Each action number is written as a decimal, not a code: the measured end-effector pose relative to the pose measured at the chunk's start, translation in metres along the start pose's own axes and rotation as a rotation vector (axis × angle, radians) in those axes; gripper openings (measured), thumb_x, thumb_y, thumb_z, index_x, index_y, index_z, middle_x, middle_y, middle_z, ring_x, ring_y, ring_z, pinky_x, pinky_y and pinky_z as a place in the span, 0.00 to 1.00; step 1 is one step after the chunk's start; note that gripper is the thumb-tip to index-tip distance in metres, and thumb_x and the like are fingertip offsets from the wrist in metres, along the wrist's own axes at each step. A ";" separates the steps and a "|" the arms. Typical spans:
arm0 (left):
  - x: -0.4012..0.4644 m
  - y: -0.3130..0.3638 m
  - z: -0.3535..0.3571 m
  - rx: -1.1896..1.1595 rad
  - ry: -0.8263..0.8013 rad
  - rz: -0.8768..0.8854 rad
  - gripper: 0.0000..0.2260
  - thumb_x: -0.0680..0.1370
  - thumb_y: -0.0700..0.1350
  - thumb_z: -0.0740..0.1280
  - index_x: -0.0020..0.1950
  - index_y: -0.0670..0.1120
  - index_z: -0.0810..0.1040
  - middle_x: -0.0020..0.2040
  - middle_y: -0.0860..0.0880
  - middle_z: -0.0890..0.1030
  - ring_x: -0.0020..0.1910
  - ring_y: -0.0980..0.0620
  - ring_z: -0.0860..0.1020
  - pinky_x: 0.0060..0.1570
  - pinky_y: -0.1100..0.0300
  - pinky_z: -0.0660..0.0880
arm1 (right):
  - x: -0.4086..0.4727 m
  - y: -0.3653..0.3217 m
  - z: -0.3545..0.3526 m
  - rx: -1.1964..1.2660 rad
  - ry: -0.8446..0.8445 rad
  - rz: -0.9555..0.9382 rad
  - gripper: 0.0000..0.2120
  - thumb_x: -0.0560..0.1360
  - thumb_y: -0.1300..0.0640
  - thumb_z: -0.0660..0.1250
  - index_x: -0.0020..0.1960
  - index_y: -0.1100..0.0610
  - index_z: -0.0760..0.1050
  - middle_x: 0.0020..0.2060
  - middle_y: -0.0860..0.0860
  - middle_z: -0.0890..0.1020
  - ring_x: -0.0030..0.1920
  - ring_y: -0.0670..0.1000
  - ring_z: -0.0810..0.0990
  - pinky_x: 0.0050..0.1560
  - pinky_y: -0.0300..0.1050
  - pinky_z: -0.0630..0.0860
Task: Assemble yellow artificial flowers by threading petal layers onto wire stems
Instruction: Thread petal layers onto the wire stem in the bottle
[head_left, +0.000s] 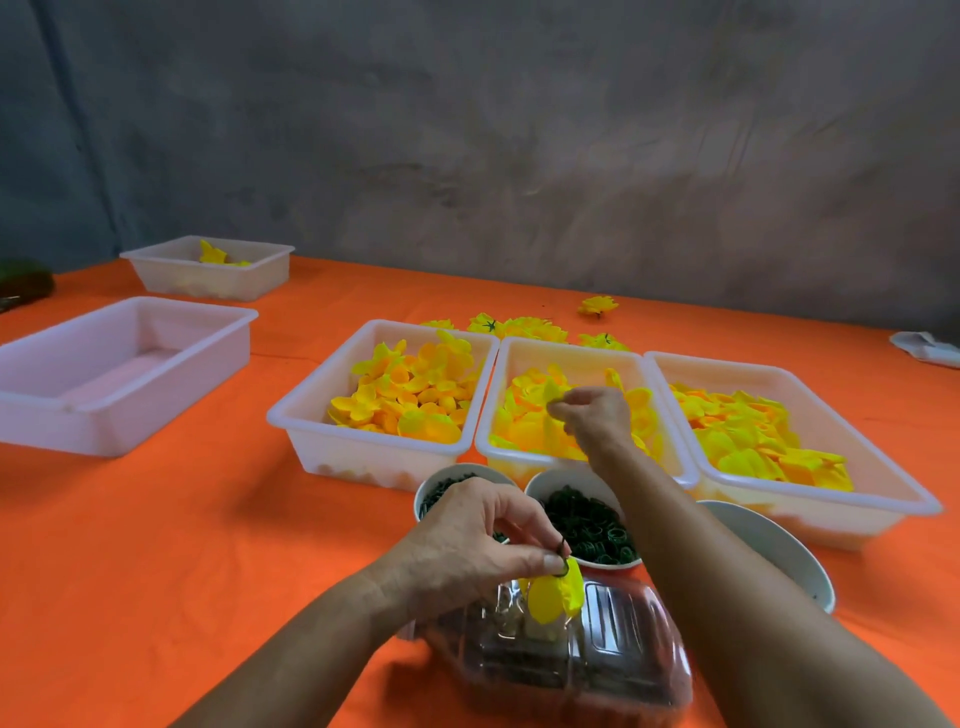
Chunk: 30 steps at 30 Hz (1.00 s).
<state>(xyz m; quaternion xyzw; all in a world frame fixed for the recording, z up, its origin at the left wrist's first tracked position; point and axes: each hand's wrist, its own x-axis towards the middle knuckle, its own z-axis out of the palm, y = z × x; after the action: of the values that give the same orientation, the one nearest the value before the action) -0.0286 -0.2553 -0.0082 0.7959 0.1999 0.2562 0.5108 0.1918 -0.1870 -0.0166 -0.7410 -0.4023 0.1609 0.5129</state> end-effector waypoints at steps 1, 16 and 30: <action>0.000 0.001 0.000 0.000 -0.002 0.000 0.07 0.70 0.42 0.75 0.37 0.55 0.84 0.41 0.49 0.84 0.43 0.53 0.81 0.48 0.56 0.78 | -0.001 -0.001 -0.007 0.129 0.028 0.053 0.03 0.69 0.65 0.73 0.39 0.63 0.79 0.26 0.53 0.76 0.26 0.49 0.73 0.27 0.38 0.68; -0.001 0.003 0.001 -0.040 0.012 -0.031 0.10 0.69 0.39 0.76 0.36 0.56 0.84 0.41 0.49 0.85 0.43 0.55 0.82 0.47 0.61 0.78 | -0.005 0.009 -0.041 0.691 0.009 0.331 0.08 0.73 0.63 0.68 0.38 0.55 0.73 0.36 0.52 0.76 0.37 0.49 0.73 0.39 0.44 0.67; 0.001 -0.001 -0.001 -0.054 -0.001 -0.018 0.06 0.68 0.43 0.76 0.38 0.55 0.84 0.41 0.51 0.85 0.44 0.54 0.82 0.48 0.61 0.77 | -0.005 0.008 -0.038 0.684 0.140 0.223 0.04 0.75 0.63 0.68 0.47 0.62 0.74 0.41 0.56 0.77 0.47 0.54 0.74 0.42 0.45 0.69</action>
<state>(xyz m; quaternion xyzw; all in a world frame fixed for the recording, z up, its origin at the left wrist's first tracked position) -0.0285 -0.2539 -0.0092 0.7802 0.2000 0.2564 0.5343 0.2166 -0.2161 -0.0089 -0.5752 -0.2057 0.2898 0.7367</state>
